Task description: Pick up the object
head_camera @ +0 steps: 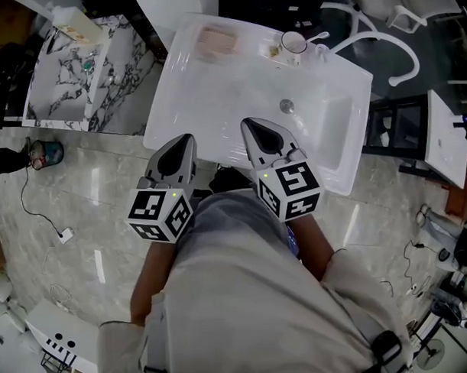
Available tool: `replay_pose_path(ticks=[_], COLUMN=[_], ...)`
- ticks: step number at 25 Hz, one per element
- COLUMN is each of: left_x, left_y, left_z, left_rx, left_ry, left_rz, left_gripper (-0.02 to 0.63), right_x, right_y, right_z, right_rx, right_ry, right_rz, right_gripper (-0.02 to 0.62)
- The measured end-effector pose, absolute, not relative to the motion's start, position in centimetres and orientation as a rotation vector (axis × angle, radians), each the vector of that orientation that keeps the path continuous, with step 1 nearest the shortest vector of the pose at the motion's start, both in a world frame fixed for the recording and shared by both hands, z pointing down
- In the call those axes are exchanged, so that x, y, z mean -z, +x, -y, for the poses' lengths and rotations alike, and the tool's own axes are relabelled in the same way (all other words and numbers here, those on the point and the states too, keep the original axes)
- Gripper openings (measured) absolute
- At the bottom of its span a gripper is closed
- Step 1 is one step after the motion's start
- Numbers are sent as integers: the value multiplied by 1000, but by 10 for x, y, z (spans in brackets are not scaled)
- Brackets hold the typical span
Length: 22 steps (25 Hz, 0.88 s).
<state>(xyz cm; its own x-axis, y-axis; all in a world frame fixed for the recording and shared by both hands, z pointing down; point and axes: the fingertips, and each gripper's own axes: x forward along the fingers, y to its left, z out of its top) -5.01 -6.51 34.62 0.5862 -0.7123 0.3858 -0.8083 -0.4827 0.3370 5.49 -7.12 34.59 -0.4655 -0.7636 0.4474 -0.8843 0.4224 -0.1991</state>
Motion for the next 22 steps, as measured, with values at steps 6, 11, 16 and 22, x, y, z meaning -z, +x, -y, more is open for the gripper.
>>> replay_pose_path(ticks=[6, 11, 16, 22], left_x=[-349, -355, -357, -358], left_y=[-42, -43, -46, -42], left_z=[71, 75, 84, 98], left_rx=[-261, -262, -266, -286], left_ry=[2320, 2305, 2304, 2326], left_rz=[1220, 1221, 1212, 1183], left_gripper=[5, 5, 5, 6], right_x=[-349, -352, -354, -352], right_y=[67, 70, 72, 76], right_z=[85, 95, 108, 126], right_rx=[-552, -506, -483, -461], right_ry=[1408, 1379, 1382, 1395], right_rz=[2380, 2369, 2357, 2342], right_gripper=[11, 12, 12, 12])
